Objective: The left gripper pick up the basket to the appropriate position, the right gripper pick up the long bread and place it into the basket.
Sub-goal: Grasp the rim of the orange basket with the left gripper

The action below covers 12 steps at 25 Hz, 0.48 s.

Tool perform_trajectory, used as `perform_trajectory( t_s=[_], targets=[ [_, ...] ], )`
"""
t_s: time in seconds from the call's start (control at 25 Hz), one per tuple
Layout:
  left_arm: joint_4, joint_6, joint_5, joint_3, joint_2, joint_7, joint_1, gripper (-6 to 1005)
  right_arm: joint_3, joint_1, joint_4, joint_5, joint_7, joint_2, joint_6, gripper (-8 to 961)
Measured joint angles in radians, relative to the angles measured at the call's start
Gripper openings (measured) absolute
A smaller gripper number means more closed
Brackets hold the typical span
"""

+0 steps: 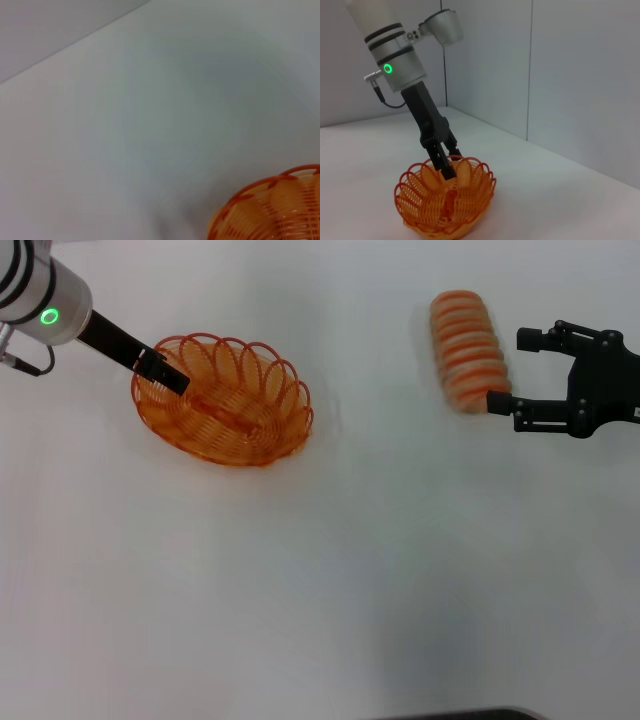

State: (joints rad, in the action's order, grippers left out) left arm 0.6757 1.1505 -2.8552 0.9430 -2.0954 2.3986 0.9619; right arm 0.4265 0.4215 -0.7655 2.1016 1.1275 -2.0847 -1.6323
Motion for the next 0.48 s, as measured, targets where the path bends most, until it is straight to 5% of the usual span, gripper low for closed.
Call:
perform_trajectory(
  t_s=[0.48],
  targets=[
    [-0.005,-0.012,0.001,0.012,0.0,0.004,0.001,816,0.0,0.002,0.0,0.0,0.0,0.0,0.002,915]
  ],
)
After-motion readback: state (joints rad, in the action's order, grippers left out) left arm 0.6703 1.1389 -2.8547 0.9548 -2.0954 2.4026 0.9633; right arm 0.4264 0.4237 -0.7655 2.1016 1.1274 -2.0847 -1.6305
